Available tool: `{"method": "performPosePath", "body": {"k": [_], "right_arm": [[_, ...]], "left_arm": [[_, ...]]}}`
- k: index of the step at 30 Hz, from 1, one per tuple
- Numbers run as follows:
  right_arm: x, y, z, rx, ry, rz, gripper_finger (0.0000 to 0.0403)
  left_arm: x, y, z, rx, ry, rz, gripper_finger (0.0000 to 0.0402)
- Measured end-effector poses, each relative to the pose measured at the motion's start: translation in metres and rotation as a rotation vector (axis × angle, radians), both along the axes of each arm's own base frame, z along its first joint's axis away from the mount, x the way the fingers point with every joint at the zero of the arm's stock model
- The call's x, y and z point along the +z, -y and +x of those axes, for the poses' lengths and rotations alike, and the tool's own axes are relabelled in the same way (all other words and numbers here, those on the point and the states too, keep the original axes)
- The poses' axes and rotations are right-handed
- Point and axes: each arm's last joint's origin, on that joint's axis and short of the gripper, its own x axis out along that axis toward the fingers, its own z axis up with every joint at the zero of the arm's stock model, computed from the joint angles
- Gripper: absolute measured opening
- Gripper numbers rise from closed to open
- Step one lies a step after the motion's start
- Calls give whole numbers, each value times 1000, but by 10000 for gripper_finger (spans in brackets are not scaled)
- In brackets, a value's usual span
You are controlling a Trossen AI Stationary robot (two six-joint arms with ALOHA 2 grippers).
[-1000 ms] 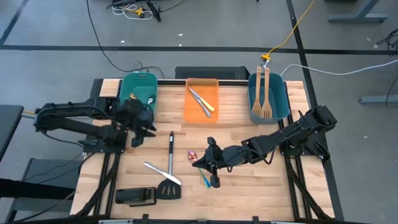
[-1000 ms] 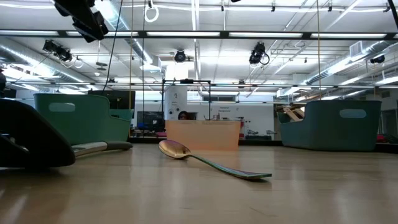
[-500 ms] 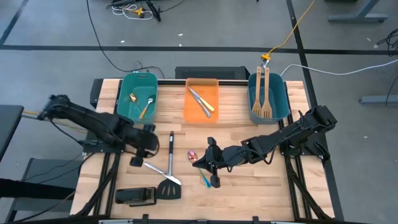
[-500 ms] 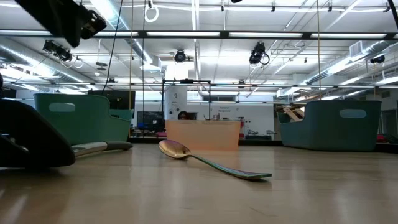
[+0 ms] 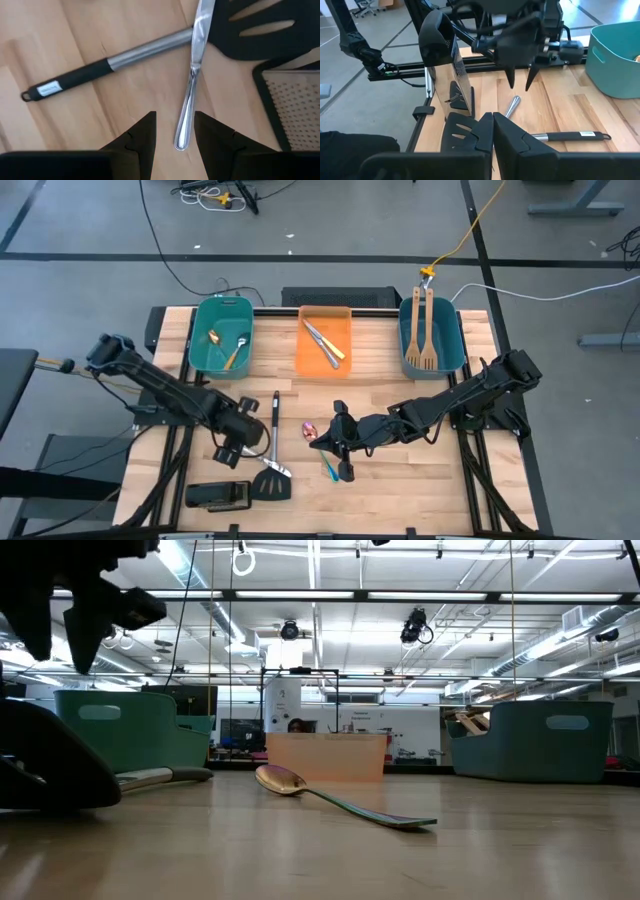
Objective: Pick & Place Kitchen Items
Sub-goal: Put the silver knife into the orange bin
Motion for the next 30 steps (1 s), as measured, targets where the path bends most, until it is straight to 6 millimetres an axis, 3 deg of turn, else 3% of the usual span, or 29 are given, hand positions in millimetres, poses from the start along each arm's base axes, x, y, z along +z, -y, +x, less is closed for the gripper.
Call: {"method": "performPosePath", "body": {"k": [14,30], "right_arm": [[0,0,0,0,-3,-1,20],[-1,0,0,0,-14,-5,20]], "left_arm": [[-32,25,11,-44,-95,43,138],[-42,40,20,-1,-36,0,138]]}}
